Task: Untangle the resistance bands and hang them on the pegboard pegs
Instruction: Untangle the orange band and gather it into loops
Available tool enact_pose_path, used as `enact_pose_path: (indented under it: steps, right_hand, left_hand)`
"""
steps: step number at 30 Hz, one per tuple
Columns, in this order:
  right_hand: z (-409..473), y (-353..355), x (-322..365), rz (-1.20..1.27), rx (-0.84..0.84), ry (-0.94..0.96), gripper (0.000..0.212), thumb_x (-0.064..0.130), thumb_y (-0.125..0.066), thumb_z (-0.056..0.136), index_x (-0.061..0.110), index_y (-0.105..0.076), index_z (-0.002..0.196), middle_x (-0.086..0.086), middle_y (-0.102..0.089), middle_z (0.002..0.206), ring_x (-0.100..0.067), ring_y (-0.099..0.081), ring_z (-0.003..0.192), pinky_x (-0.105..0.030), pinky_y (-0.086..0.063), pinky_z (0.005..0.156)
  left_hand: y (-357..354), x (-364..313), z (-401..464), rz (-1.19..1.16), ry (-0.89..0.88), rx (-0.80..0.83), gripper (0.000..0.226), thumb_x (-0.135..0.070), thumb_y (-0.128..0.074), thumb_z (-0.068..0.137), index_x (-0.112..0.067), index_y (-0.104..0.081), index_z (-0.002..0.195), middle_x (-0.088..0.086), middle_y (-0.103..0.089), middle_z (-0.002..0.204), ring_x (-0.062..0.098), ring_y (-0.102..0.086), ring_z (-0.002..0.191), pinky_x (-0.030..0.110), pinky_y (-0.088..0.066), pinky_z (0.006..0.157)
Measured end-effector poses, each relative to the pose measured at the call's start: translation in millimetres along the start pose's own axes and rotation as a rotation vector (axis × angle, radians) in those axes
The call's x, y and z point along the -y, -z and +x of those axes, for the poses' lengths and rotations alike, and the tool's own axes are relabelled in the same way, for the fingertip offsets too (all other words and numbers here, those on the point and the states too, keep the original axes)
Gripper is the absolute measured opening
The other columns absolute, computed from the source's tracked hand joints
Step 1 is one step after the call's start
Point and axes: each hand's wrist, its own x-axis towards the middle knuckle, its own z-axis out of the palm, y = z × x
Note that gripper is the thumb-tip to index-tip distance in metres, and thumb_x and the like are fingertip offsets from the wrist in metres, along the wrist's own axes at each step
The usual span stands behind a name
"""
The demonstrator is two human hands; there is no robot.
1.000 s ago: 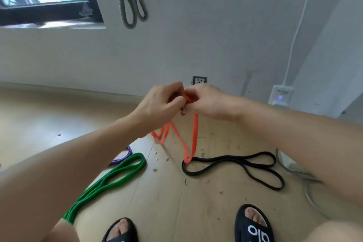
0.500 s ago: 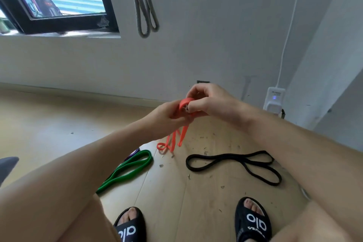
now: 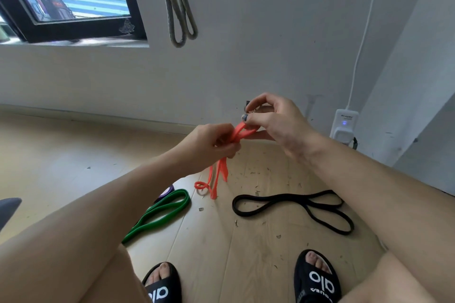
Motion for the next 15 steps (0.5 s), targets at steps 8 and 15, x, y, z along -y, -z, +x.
enact_pose_path:
  steps: [8, 15]
  right_hand:
    - [15, 10, -16, 0.185, 0.011, -0.189, 0.039, -0.015, -0.066, 0.087, 0.002, -0.051, 0.119, -0.018, -0.062, 0.102, -0.029, -0.070, 0.090, -0.036, -0.065, 0.073]
    - [19, 6, -22, 0.065, 0.094, -0.184, 0.029, -0.012, -0.062, 0.090, 0.001, -0.057, 0.115, -0.022, -0.063, 0.111, -0.031, -0.069, 0.100, -0.036, -0.064, 0.081]
  left_hand:
    - [7, 0, 0, 0.011, 0.058, 0.034, 0.010, -0.026, -0.065, 0.098, -0.022, -0.063, 0.090, -0.003, -0.075, 0.080, 0.007, -0.071, 0.074, 0.027, -0.054, 0.070]
    - [3, 1, 1, -0.188, 0.172, 0.114, 0.028, -0.023, -0.049, 0.107, -0.010, -0.062, 0.085, -0.007, -0.059, 0.060, 0.013, -0.055, 0.054, 0.026, -0.048, 0.056]
